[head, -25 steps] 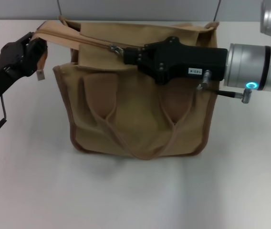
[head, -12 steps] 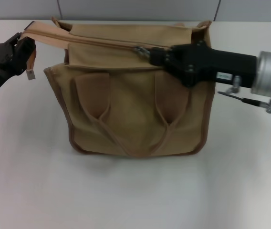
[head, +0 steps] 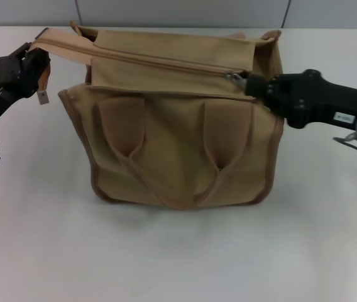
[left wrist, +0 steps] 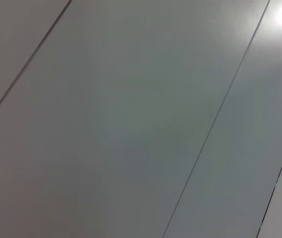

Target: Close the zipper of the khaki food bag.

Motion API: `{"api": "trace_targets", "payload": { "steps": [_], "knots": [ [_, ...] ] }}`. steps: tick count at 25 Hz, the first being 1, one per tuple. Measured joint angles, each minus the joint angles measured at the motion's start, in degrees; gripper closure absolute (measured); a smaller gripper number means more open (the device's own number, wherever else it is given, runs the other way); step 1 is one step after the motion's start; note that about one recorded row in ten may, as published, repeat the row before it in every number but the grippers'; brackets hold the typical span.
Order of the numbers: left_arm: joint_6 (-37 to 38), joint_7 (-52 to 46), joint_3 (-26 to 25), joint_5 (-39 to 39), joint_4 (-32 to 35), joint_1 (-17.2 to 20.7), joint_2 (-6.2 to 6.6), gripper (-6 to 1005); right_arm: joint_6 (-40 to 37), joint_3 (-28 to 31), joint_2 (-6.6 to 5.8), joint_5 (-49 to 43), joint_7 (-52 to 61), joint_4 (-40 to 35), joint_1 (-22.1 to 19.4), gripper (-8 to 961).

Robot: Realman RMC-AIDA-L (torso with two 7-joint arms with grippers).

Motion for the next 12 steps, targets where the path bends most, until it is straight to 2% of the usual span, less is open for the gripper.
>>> {"api": "trace_targets", "payload": {
  "steps": [3, 4, 5, 8, 9, 10, 12],
  "knots": [
    [-0.2, 0.0, 0.1, 0.0, 0.0, 0.0, 0.0, 977, -1.7, 3.2, 0.0, -0.9, 0.0, 0.0, -1.1, 951],
    [-0.3, 0.0, 0.2, 0.0, 0.0, 0.0, 0.0, 974, -3.3, 5.9, -0.08, -1.4, 0.0, 0.1, -2.1, 951],
    [-0.4, 0.0, 0.2, 0.0, 0.0, -0.1, 0.0, 971, -3.3, 5.9, -0.08, -1.4, 0.0, 0.1, -2.1, 951],
    [-0.4, 0.0, 0.3, 0.0, 0.0, 0.0, 0.0, 963, -6.3, 12.3, -0.11, -1.8, -0.6, 0.1, -3.8, 952],
    [-0.5, 0.0, 0.3, 0.0, 0.0, 0.0, 0.0, 960, -8.7, 16.5, -0.07, -1.8, -2.0, 0.4, -4.9, 952],
    [-0.5, 0.0, 0.3, 0.1, 0.0, 0.0, 0.0, 957, -8.7, 16.5, -0.07, -1.8, -2.0, 0.4, -4.9, 952],
    [-0.4, 0.0, 0.3, 0.0, 0.0, 0.1, -0.03, 951, -11.2, 20.5, -0.02, -1.6, -3.0, 1.0, -5.9, 952]
  ]
}}
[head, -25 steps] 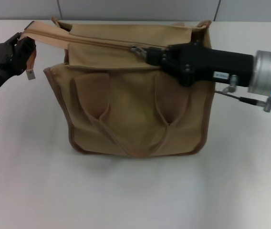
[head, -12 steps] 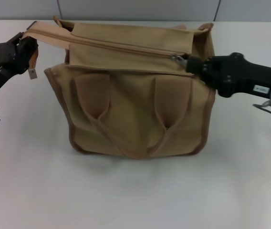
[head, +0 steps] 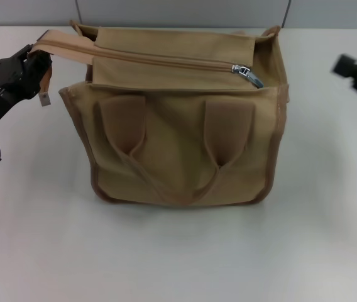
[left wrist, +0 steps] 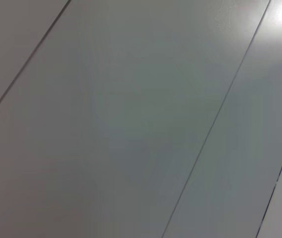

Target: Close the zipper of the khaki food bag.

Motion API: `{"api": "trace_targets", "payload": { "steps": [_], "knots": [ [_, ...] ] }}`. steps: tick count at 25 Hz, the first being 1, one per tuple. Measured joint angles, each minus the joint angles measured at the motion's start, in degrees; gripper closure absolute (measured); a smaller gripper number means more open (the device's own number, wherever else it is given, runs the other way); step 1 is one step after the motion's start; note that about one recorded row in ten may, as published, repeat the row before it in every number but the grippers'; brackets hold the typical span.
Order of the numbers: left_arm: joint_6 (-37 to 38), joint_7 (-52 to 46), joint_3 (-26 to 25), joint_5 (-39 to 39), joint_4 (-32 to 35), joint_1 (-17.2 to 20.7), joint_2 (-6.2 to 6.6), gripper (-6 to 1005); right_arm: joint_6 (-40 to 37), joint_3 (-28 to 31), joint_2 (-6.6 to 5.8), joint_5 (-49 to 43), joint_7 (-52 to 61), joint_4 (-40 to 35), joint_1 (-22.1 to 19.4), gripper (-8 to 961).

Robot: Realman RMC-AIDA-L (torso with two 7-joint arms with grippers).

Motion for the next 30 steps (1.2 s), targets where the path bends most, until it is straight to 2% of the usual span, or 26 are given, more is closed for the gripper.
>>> {"api": "trace_targets", "payload": {
  "steps": [4, 10, 16, 19, 23, 25, 30],
  "knots": [
    [3.0, 0.3, 0.0, -0.2, 0.0, 0.0, -0.06, 940, -1.6, 3.2, -0.01, -0.1, -2.6, 3.5, -0.3, 918],
    [11.3, 2.6, -1.2, -1.3, -0.5, -0.5, -0.25, 922, -0.9, 2.7, -0.04, -0.6, -7.2, 7.1, 0.3, 849],
    [16.6, 2.3, -0.7, -3.7, -0.1, -2.1, -0.16, 905, -2.2, 2.5, -0.06, -0.9, -9.1, 9.0, 0.7, 802],
    [17.8, 4.1, 3.3, -0.2, 3.4, -2.5, 0.01, 681, -5.2, 0.5, -0.07, -2.0, -10.8, 9.0, 1.0, 801],
    [19.0, 7.8, 10.6, 6.2, 10.9, -1.3, 0.09, 616, -6.1, -1.0, -0.06, -2.2, -12.6, 9.1, 1.0, 717],
    [19.7, 10.9, 13.5, 7.5, 12.6, -0.1, 0.08, 584, -7.1, -2.0, -0.03, -2.3, -14.2, 9.2, 1.0, 675],
    [19.5, 20.8, 20.1, 10.1, 15.0, 3.3, 0.08, 422, -9.4, -4.3, 0.11, -3.8, -21.5, 9.7, 0.5, 571]
  ]
}}
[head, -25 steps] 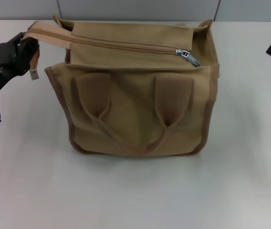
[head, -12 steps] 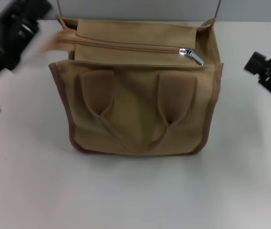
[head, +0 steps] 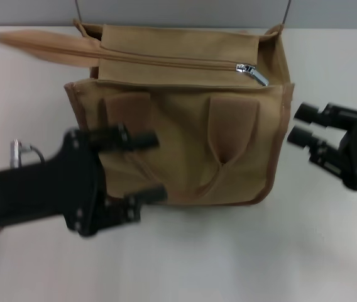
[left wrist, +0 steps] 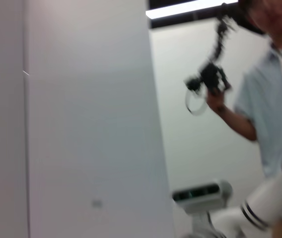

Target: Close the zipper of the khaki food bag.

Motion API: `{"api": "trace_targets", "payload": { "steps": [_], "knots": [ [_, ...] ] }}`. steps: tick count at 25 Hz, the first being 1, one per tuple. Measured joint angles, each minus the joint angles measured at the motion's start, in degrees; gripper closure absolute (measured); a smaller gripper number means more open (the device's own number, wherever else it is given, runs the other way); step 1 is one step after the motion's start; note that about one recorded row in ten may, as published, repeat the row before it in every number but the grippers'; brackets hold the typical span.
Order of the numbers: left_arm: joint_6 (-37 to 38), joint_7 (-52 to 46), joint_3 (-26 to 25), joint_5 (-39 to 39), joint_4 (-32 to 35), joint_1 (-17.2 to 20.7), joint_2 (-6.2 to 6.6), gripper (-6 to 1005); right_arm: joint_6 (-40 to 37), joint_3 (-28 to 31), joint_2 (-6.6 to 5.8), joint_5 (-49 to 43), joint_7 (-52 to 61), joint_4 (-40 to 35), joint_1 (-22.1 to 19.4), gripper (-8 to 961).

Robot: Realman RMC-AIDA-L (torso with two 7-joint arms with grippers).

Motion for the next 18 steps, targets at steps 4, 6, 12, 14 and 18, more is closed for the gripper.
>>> {"api": "trace_targets", "payload": {
  "steps": [4, 6, 12, 14, 18],
  "knots": [
    [-1.9, 1.6, 0.2, 3.5, -0.7, 1.5, -0.07, 416, -0.2, -0.3, -0.01, -3.9, -1.9, 1.2, 0.7, 571],
    [-3.3, 1.6, 0.2, 4.5, -1.3, 2.3, -0.05, 413, -0.2, -0.3, 0.03, -5.5, -2.5, 1.8, 0.9, 572],
    [-6.2, 1.6, 0.1, 6.7, -2.3, 5.1, 0.23, 345, -0.2, -2.3, 0.14, -7.1, -7.1, 3.0, 0.7, 528],
    [-6.3, 1.6, 0.1, 7.7, -2.3, 5.6, 0.25, 284, -0.1, -2.8, 0.08, -7.5, -7.2, 3.2, 0.8, 440],
    [-6.8, 1.6, 0.3, 8.1, -4.4, 5.9, 0.04, 222, 0.4, -4.5, 0.07, -10.2, -7.2, 3.5, 1.3, 269]
  ]
}}
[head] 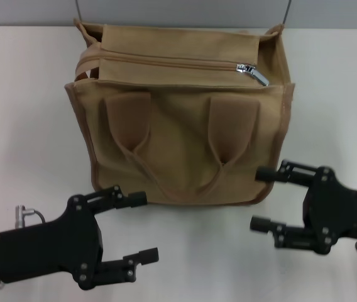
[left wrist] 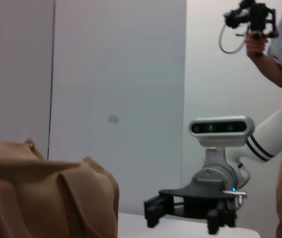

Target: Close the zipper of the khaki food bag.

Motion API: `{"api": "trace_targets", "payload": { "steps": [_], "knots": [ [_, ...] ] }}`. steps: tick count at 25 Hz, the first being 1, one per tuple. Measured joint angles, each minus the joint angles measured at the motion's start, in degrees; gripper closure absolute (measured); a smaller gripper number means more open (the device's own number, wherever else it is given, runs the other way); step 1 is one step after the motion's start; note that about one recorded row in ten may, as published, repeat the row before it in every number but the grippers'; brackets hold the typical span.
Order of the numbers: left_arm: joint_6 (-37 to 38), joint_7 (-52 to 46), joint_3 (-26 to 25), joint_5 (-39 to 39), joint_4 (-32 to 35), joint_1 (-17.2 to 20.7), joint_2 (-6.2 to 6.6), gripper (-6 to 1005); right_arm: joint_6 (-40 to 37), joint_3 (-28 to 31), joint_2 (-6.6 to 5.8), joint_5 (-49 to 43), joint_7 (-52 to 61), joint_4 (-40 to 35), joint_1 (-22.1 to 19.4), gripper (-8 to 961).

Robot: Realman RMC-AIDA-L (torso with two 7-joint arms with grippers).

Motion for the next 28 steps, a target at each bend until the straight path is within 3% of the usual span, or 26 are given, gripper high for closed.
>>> {"api": "trace_targets", "payload": {
  "steps": [1, 5, 28],
  "knots": [
    [-0.1, 0.1, 0.0, 0.0, -1.1, -0.1, 0.04, 222, 0.0, -0.2, 0.02, -0.7, 0.0, 0.3, 0.1, 226],
    [-0.2, 0.4, -0.2, 0.0, -3.6, -0.4, 0.12, 222, 0.0, -0.3, 0.06, -1.6, -1.9, 2.6, 0.2, 214],
    [0.7, -5.4, -0.1, 6.1, -1.2, -2.5, 0.33, 222, 2.0, -7.6, -0.08, -1.7, -3.1, 3.5, 2.7, 208]
  ]
}}
